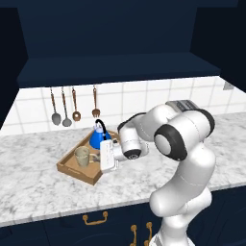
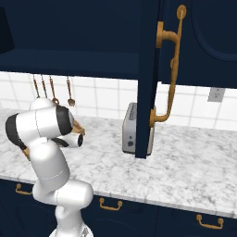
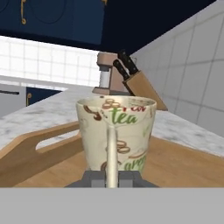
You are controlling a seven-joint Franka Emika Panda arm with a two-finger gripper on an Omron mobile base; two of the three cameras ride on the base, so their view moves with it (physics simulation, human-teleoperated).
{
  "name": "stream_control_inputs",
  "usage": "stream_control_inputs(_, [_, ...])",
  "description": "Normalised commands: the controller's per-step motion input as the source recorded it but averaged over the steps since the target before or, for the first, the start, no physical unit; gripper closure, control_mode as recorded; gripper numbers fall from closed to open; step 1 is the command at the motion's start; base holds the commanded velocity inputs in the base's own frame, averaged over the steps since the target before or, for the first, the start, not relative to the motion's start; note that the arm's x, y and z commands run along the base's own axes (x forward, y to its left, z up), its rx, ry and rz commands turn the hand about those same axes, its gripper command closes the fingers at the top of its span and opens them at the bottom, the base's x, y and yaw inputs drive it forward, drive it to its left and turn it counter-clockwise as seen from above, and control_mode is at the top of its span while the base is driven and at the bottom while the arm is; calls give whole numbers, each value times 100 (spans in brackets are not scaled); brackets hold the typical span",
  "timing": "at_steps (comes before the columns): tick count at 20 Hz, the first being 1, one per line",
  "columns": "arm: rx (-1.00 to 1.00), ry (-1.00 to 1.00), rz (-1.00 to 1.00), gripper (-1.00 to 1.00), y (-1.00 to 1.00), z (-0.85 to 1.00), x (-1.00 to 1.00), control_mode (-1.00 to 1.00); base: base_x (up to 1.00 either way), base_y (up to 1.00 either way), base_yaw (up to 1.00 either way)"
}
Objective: Pick the kettle from the counter and place it on the tray. Then pick the mug from the cabinet and place it on the tray. Then close the cabinet doors.
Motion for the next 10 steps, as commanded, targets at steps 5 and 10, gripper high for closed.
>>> stream_control_inputs(5, [0,0,-1,-100,3,-19,0,-100,0,0,0])
stream_control_inputs(10, [0,-1,-1,-100,0,-5,-2,-100,0,0,0])
